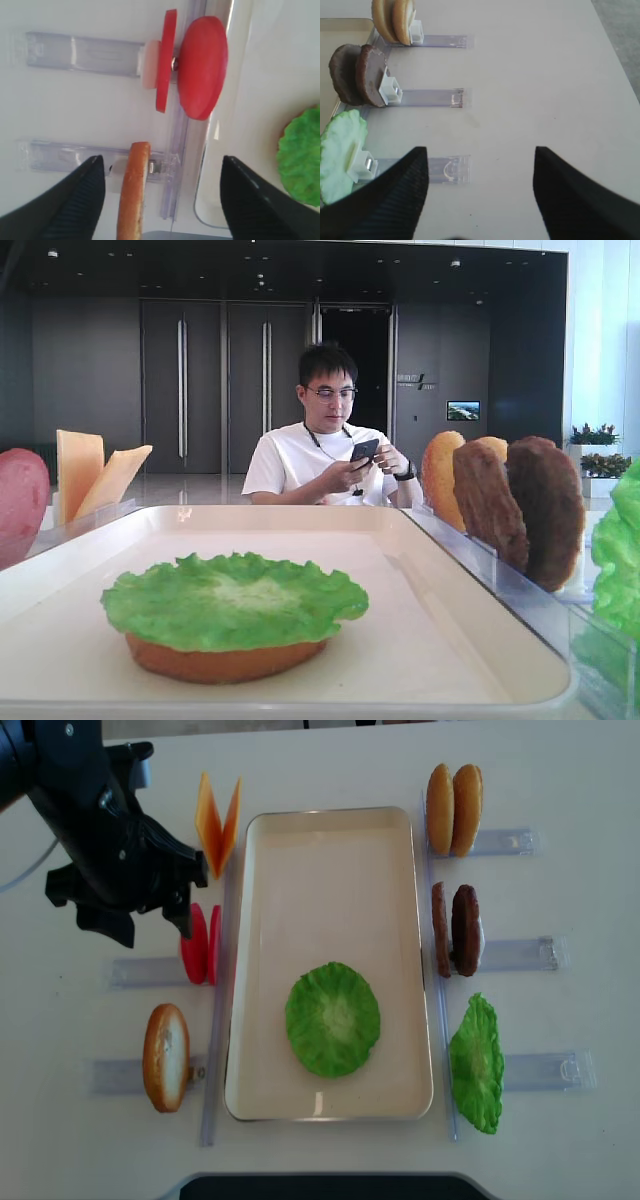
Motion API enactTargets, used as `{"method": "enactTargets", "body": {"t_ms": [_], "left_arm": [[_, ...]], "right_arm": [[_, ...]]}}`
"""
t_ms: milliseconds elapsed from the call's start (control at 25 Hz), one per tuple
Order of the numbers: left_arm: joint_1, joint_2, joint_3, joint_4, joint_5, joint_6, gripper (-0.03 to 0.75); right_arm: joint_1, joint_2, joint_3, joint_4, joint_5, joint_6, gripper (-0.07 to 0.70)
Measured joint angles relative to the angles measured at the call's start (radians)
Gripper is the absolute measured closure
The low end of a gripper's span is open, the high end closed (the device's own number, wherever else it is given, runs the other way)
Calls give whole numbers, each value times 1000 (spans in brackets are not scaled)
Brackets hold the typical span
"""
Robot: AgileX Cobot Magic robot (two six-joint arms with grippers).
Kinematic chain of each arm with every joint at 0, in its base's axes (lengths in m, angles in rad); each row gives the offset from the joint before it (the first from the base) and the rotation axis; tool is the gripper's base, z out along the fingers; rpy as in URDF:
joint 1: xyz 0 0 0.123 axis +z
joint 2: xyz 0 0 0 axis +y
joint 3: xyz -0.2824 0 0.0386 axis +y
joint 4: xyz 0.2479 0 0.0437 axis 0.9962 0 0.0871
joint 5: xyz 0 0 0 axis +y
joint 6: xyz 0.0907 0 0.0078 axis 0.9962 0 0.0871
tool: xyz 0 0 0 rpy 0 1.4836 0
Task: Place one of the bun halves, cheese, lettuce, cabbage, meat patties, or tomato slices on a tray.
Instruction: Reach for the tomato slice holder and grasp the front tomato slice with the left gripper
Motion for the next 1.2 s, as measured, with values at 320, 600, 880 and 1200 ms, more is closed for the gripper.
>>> {"method": "enactTargets", "body": {"t_ms": [320,600,880,1200], "left_arm": [[-4,3,-5,-49,-26,-23,171],[-81,55,-49,-7,-5,-52,171],[-86,147,-125,15,0,-76,171],[-86,258,-234,14,21,-76,171]], "right_arm": [[0,0,0,0,0,0,169],[0,0,0,0,0,0,169],[0,0,0,0,0,0,169],[0,0,0,0,0,0,170]]}}
